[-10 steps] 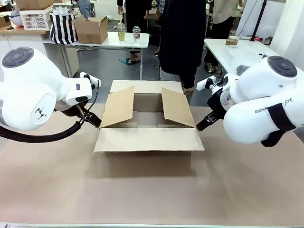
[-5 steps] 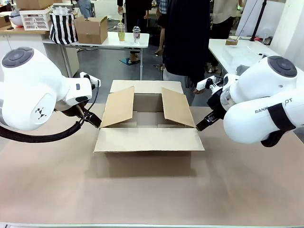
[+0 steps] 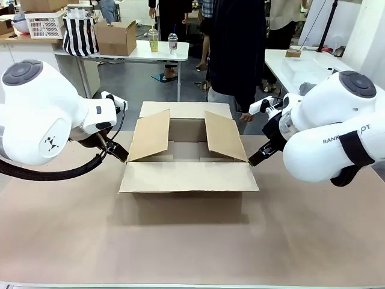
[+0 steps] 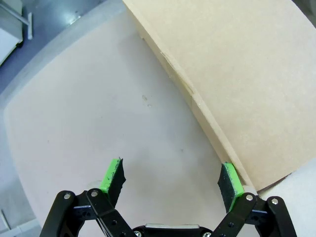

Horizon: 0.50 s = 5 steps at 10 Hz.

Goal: Pack the gift set into the box.
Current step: Place both hands on the side flaps of the Package Box and spread them outward.

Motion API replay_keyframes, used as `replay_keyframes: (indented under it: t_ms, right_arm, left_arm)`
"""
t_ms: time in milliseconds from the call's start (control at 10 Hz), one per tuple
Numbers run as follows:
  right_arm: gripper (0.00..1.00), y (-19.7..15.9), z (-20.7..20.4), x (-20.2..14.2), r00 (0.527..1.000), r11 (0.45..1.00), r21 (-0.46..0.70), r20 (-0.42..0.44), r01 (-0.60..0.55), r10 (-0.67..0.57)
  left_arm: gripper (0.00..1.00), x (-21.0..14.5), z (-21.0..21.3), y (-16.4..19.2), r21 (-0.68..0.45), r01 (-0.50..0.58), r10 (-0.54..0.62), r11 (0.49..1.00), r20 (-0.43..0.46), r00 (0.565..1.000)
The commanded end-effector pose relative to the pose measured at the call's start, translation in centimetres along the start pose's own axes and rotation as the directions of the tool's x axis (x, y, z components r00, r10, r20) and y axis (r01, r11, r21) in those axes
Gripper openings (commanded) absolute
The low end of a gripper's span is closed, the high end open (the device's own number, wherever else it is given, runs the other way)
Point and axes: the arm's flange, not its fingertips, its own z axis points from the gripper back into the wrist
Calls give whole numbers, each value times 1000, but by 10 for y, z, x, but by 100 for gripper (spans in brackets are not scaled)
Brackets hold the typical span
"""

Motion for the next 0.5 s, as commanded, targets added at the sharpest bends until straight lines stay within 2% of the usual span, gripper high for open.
replay_keyframes:
  t_ms: [0, 200, 300, 400]
  right_arm:
    - [100, -5, 31, -4, 991, 996, -80, -128, -37, 26]
    - [100, -2, 106, -10, 999, 987, -154, -23, -34, 31]
    - [100, 8, 134, -14, 997, 988, -142, 32, -59, 64]
    - [100, 22, 150, -14, 996, 994, -86, 61, -64, 69]
  left_arm:
    - [100, -11, 27, 15, 71, 33, -22, 997, -148, 989]
    - [100, -31, 105, 61, 235, -35, 60, 971, -101, 993]
    - [100, -40, 146, 73, 330, -77, 101, 941, -59, 993]
    - [100, -43, 177, 66, 247, -48, 41, 968, 34, 999]
